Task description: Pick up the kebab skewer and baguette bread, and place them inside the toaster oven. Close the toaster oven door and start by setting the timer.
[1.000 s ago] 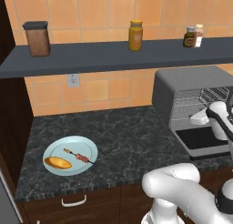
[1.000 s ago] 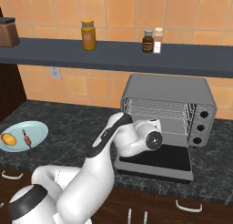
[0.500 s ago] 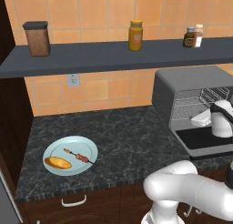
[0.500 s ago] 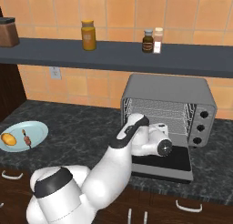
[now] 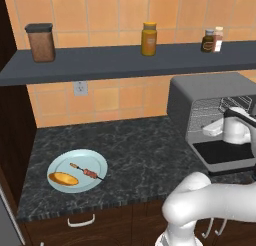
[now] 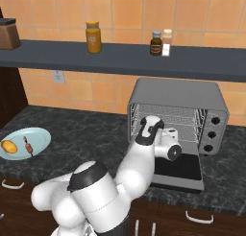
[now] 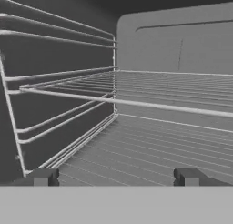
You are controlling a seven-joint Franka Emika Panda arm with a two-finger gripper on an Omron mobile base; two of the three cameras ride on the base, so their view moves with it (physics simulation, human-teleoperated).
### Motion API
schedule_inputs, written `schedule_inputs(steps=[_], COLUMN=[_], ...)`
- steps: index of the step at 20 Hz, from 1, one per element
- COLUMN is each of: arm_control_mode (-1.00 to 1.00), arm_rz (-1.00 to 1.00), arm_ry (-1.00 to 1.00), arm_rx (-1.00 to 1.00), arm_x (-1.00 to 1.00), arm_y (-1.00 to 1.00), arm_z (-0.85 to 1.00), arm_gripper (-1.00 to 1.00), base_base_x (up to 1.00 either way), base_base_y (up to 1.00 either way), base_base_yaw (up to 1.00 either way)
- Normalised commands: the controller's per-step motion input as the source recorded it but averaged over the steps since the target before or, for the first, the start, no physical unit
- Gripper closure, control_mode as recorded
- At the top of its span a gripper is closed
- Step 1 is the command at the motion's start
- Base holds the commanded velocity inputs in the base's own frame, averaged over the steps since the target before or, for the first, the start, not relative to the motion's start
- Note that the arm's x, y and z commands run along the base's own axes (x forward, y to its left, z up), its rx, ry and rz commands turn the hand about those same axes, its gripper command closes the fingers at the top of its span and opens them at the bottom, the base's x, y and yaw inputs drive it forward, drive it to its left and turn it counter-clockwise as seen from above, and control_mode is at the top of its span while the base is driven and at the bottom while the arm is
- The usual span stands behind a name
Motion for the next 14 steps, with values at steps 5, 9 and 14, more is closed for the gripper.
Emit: schedule_inputs(steps=[5, 9, 14], arm_control_mode=[-1.0, -1.0, -1.0], arm_rz=[0.0, 0.0, 0.0], arm_ry=[0.01, 0.0, 0.0], arm_rx=[0.06, 0.05, 0.06], arm_x=[0.23, 0.31, 0.45], arm_y=[-0.28, -0.2, -0.1], arm_z=[-0.24, -0.16, -0.16], arm_gripper=[-1.0, -1.0, -1.0], base_base_x=[0.0, 0.0, 0.0], base_base_y=[0.0, 0.0, 0.0], base_base_yaw=[0.0, 0.0, 0.0])
